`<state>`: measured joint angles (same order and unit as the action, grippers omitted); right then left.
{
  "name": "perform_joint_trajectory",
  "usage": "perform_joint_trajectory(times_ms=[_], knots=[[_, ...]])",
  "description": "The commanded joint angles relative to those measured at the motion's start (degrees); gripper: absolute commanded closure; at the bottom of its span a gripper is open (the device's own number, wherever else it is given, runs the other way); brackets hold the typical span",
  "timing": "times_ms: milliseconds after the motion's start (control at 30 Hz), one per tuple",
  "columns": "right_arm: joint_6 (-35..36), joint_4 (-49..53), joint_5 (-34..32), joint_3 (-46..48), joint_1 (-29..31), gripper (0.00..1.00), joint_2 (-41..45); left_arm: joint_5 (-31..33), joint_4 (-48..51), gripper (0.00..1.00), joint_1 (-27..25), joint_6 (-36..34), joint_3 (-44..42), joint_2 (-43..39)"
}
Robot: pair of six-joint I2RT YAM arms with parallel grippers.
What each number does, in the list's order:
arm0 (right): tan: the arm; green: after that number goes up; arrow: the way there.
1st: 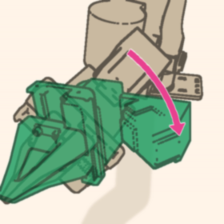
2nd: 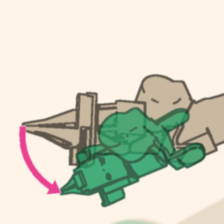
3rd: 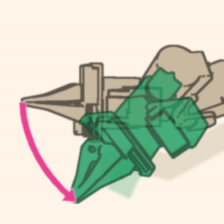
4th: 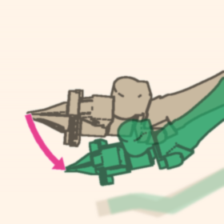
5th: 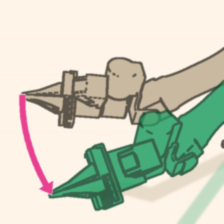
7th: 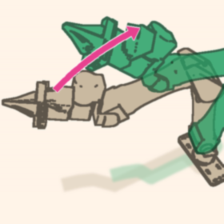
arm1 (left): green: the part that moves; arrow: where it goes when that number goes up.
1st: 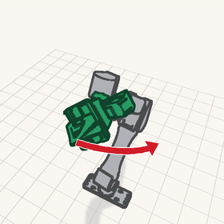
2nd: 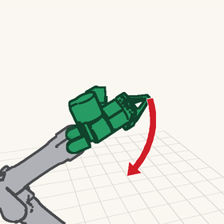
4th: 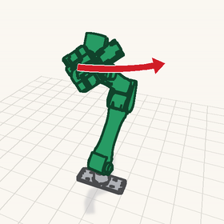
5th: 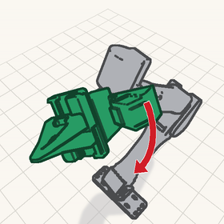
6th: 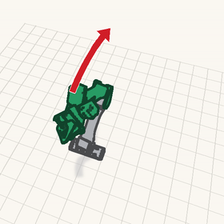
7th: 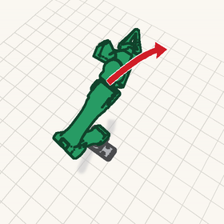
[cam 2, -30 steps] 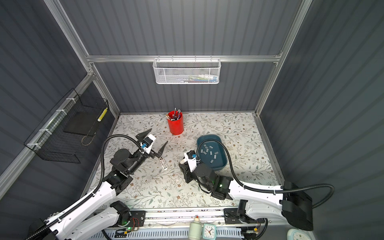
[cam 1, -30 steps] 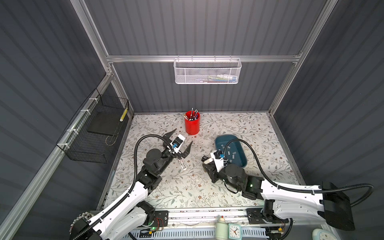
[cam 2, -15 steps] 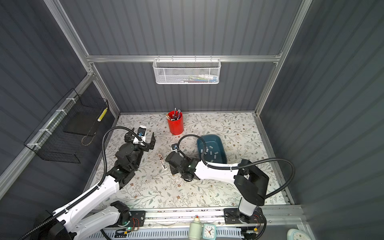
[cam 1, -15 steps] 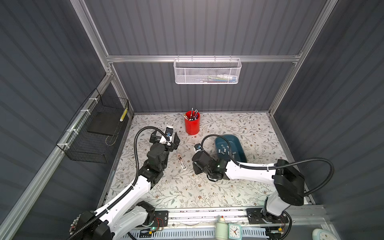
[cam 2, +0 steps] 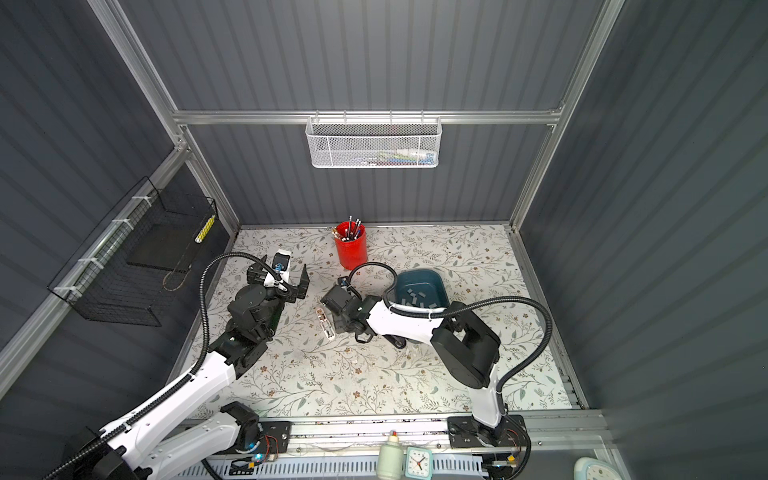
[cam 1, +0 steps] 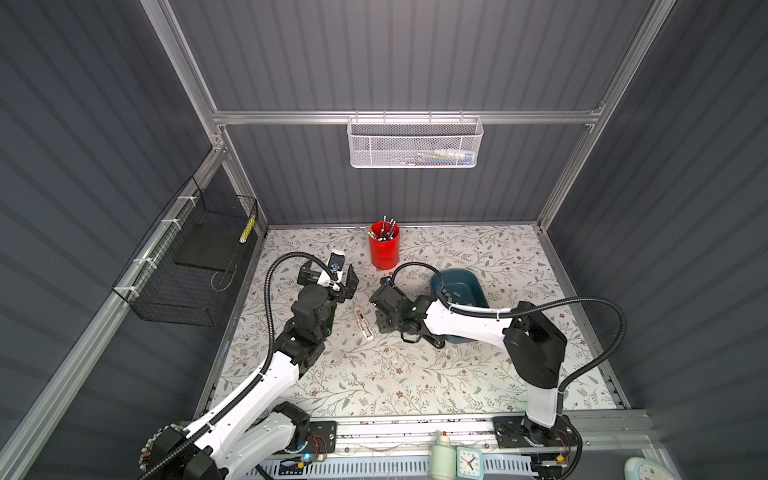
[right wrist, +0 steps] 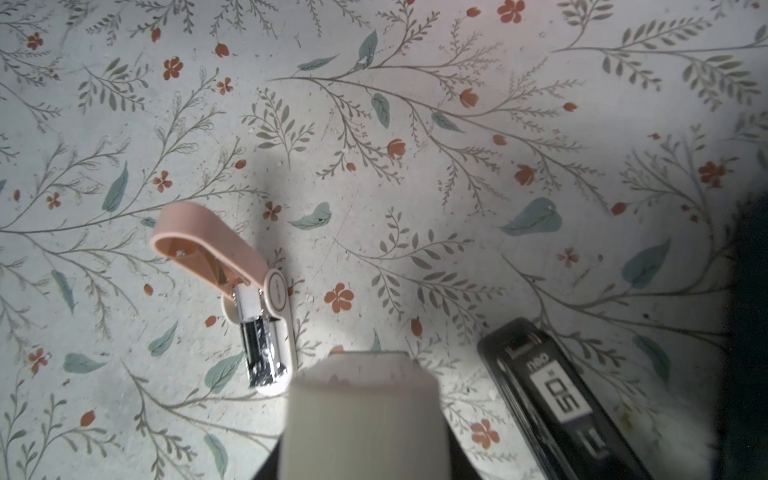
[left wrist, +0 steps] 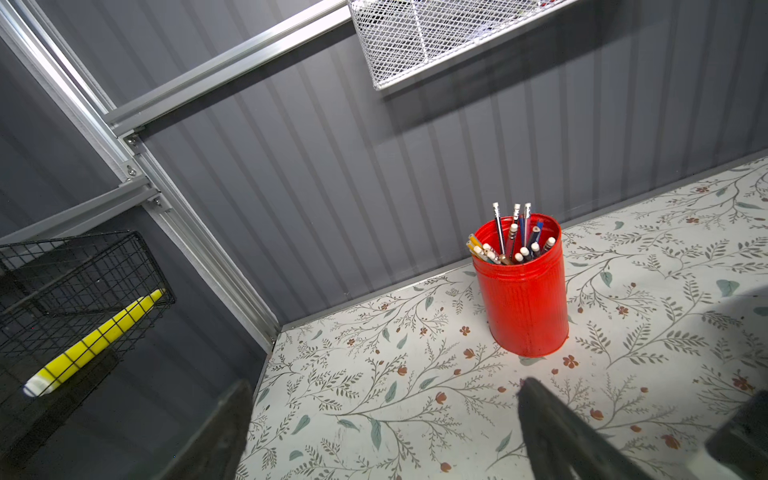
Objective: Load the staples into the stapler
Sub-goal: 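Lower the right gripper over the opened pink stapler while the left gripper rises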
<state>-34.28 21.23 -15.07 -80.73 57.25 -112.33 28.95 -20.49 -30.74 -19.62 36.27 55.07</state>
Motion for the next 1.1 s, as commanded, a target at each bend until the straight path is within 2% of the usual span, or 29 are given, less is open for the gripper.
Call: perform_joint_trajectory(times_ms=[0,233,700,1067], knots=[[0.79,4.87,1.09,-4.29,-0.22,0.91,-3.14,-0.91,-0.20,0.00,0.26,0.73,1.96,-0.93],[1.10,8.10,1.08,-10.03,-0.21,0.87,-8.89,-2.40,0.21,0.00,0.24,0.66,2.08,-0.89],[0.56,5.93,0.71,-9.52,-0.61,0.82,-11.88,-3.11,0.90,0.00,0.24,-0.11,2.17,-0.44],[-0.43,4.03,0.90,-8.27,-0.70,0.63,-12.18,-3.72,0.90,0.00,0.29,-0.67,2.09,-0.49]])
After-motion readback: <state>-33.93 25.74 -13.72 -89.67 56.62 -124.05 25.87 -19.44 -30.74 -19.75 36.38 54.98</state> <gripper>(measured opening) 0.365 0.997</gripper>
